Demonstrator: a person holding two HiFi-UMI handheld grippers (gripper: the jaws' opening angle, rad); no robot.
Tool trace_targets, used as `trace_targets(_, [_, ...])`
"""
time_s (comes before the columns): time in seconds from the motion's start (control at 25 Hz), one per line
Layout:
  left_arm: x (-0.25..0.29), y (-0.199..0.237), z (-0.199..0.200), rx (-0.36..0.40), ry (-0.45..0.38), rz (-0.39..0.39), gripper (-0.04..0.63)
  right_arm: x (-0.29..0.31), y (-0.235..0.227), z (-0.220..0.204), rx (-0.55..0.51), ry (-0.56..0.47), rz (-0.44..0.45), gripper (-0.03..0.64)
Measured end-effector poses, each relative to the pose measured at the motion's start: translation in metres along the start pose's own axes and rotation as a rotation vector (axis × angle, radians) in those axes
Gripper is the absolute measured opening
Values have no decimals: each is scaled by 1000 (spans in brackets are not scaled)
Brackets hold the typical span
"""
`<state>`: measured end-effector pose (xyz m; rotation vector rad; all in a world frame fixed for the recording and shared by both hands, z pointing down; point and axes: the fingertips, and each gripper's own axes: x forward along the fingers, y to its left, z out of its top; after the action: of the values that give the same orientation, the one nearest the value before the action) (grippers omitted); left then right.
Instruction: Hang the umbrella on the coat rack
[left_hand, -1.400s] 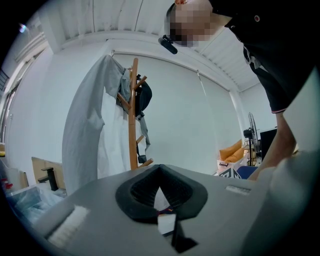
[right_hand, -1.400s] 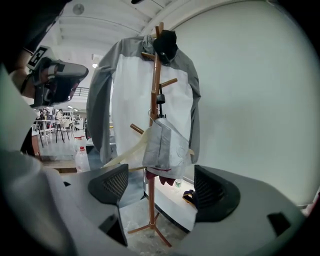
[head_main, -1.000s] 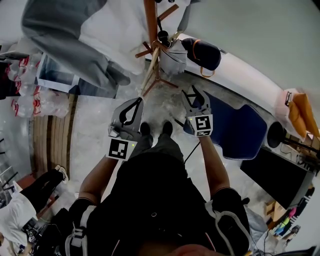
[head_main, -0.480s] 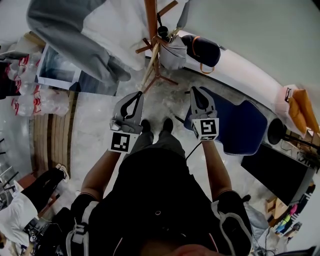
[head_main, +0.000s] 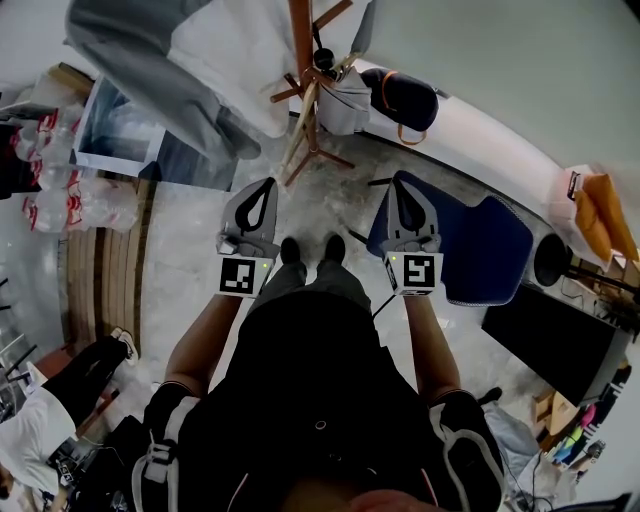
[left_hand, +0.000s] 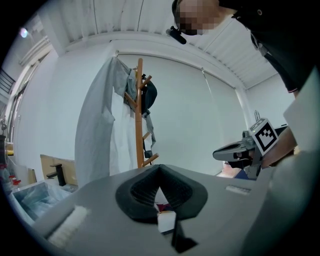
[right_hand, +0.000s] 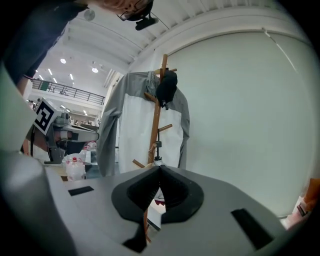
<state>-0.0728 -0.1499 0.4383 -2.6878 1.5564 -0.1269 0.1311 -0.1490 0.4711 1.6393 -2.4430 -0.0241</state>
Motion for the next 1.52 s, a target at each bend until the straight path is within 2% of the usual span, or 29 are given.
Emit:
trace_targets(0.24, [-7,8,-3,18,5,44,0,-17,-3,13,-50,-13,-55,2])
trace_targets(0.68, [-22,17,1,20,18,127,0,-34,-8,16,-42,6,-111,2])
trace_targets(1.0, [-33,26,0,38,28,155,0,-33,-4,17,-54,12,-113,0])
trace_targets(1.2, [-34,28,3,15,19,170,0,-31,0,16,-49,14,-104,0])
trace_targets(1.4, [-40,32,-12,48,77,167,0,-28,2,16,-47,10,-92,0])
trace_targets(1.52, [-39,33,-2,25,40,179,0,-28,3,17,-52,12,-90,0])
